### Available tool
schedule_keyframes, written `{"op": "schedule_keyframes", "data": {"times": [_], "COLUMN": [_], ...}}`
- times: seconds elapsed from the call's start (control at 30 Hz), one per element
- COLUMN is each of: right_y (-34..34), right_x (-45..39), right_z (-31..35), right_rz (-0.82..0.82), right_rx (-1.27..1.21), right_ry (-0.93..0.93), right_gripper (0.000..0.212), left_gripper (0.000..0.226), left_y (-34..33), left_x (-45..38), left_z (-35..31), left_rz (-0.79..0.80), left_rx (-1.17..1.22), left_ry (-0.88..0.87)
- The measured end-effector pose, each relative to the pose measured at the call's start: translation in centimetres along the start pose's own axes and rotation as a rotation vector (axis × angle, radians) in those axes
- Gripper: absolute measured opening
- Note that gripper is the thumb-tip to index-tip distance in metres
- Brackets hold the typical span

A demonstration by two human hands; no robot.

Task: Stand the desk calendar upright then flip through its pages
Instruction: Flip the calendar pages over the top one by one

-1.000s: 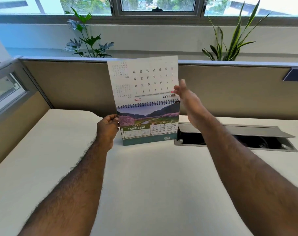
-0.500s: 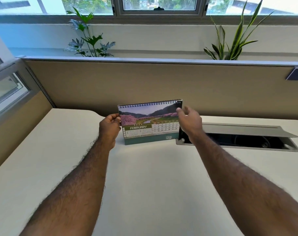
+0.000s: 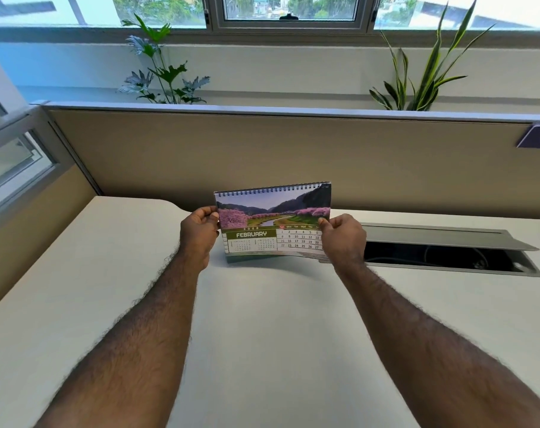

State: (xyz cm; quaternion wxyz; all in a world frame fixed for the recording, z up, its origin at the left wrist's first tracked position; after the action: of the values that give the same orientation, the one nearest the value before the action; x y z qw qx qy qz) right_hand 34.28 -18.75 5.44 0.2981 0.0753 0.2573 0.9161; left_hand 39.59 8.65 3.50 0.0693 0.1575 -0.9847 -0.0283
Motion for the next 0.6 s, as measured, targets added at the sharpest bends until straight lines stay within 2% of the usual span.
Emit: {"op": "schedule_keyframes", "data": {"times": [0.1, 0.27, 0.33, 0.4, 0.47, 0.6], "right_y": [0.4, 1.5, 1.9, 2.4, 3.2, 3.9], "right_x": [-0.3, 0.3, 0.7, 0.5, -0.3, -1.4], "right_z": [0.6, 2.7, 3.6, 4.4, 5.1, 6.8], "right_rz": [0.035, -0.074, -0.073, -0.041, 0.079, 0.554], "right_rx": [0.064, 0.624, 0.71, 0.715, 0.541, -0.549], "right_ry": [0.02, 0.251, 0.325, 0.316, 0.178, -0.308], "right_gripper": [0.023, 0.02, 0.016, 0.016, 0.021, 0.017], "left_gripper": [0.015, 0.014, 0.014, 0.013, 0.016, 0.015], "left_y": [0.1, 0.2, 0.2, 0.3, 0.5, 1.1], "left_x": [0.1, 0.0, -0.2, -0.2, -0.1, 0.0], "left_z": [0.0, 0.1, 0.3, 0.4, 0.4, 0.3], "left_rz": [0.003, -0.006, -0.007, -0.01, -0.013, 0.022], "left_rx": [0.004, -0.022, -0.025, -0.029, -0.038, 0.021], "left_ry": [-0.008, -0.034, -0.03, -0.024, -0.019, -0.02]}}
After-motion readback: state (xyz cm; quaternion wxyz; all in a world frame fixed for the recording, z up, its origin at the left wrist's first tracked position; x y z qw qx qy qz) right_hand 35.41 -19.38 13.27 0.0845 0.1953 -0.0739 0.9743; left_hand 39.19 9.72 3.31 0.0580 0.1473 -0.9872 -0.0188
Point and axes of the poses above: each hand's wrist, its own x-axis away from the middle knuckle, its own y-axis out of the back of the hand, z = x × y, the point moved 3 cm from there along -x, towards the middle knuckle, and after that the axes turned 2 degrees about -x, right-handed, at the moved point
